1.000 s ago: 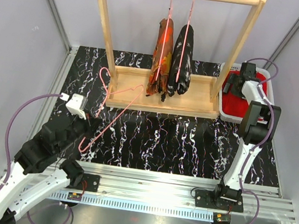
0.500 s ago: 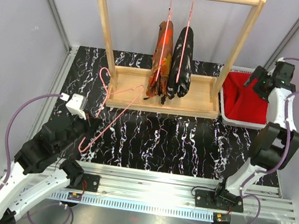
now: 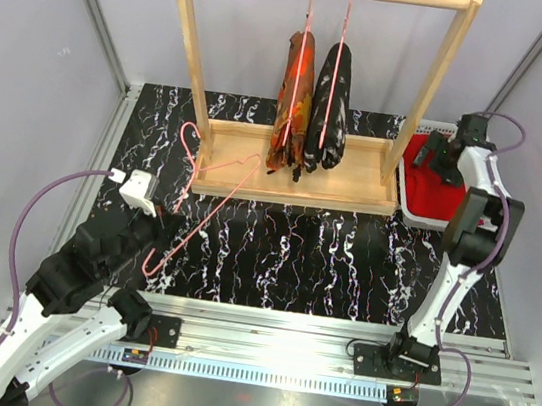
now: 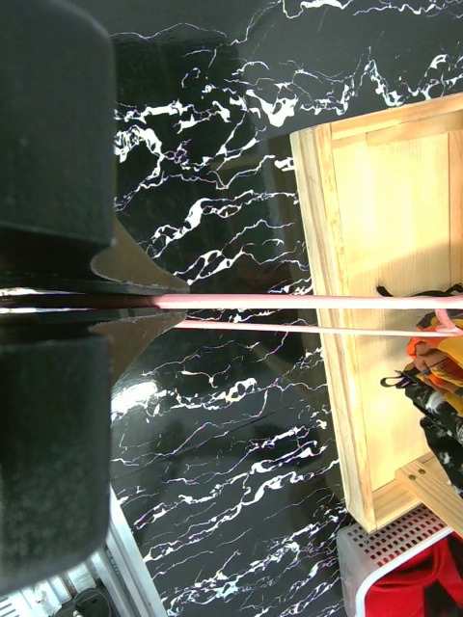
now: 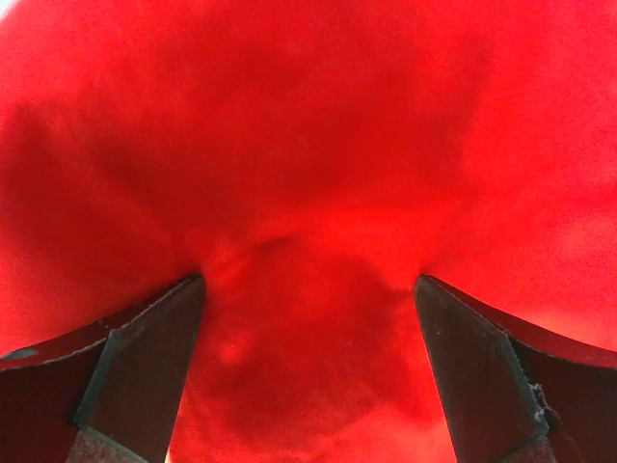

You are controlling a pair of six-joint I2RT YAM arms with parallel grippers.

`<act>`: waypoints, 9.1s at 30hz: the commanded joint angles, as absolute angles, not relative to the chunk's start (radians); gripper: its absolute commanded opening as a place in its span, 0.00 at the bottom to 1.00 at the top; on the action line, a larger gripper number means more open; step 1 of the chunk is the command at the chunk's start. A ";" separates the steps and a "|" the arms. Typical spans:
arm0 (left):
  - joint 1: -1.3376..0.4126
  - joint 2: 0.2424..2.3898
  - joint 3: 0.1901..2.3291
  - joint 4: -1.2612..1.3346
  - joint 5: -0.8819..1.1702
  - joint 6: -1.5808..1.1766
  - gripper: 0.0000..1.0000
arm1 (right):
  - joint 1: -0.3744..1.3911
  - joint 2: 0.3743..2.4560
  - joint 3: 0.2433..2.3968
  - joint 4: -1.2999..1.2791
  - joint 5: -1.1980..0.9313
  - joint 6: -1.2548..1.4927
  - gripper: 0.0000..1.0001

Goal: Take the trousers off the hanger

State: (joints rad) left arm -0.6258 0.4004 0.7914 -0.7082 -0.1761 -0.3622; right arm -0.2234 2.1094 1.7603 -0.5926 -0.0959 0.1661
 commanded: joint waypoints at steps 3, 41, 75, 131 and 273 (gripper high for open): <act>-0.626 0.417 0.860 -0.681 -0.157 -0.330 0.00 | -0.149 2.269 1.884 -0.753 0.206 0.084 1.00; -0.629 0.968 1.457 -0.384 -0.396 -0.008 0.00 | -0.170 1.056 1.408 -0.502 -0.351 0.388 0.99; -0.414 1.397 1.692 -0.305 -0.322 -0.026 0.00 | -0.147 0.460 1.203 -0.635 -0.592 0.514 1.00; -0.733 1.764 2.195 -0.600 -0.460 -0.166 0.00 | -0.117 0.445 1.198 -0.647 -0.621 0.474 0.99; -0.810 1.042 1.632 -0.569 -0.305 -0.543 0.00 | 1.163 1.416 1.476 0.379 0.646 -0.753 0.00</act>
State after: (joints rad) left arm -0.8009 1.0752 1.6939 -0.6716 -0.3050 -0.6144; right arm 1.2140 1.5127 1.3853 0.3695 0.6674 -0.8307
